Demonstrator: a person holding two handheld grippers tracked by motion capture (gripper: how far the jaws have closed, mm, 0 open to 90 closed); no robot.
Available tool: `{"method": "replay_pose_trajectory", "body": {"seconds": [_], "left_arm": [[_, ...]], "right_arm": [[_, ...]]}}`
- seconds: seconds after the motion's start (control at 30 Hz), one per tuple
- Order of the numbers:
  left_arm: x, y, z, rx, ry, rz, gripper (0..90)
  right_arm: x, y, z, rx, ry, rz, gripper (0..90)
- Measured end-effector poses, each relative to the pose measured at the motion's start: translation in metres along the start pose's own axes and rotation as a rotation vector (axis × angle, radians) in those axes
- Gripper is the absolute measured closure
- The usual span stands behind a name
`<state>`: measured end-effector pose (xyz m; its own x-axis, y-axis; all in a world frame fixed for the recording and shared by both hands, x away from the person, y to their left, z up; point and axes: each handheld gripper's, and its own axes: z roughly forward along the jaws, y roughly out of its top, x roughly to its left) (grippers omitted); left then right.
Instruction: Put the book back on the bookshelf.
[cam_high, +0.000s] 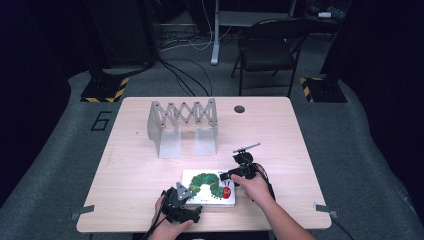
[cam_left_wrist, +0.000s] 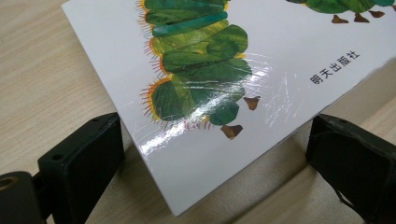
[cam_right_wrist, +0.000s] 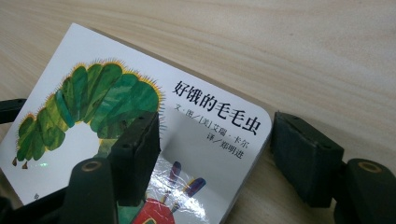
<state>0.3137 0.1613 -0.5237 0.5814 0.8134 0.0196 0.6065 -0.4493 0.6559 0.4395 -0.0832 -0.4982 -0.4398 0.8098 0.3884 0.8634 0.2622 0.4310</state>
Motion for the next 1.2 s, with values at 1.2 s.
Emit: {"method": "replay_pose_trajectory", "body": {"seconds": [1.2], "left_arm": [[-0.007, -0.001, -0.002, -0.029, 0.060, 0.044, 2.8]], "right_arm": [[0.016, 0.000, -0.026, -0.082, 0.013, -0.034, 42.0]]}}
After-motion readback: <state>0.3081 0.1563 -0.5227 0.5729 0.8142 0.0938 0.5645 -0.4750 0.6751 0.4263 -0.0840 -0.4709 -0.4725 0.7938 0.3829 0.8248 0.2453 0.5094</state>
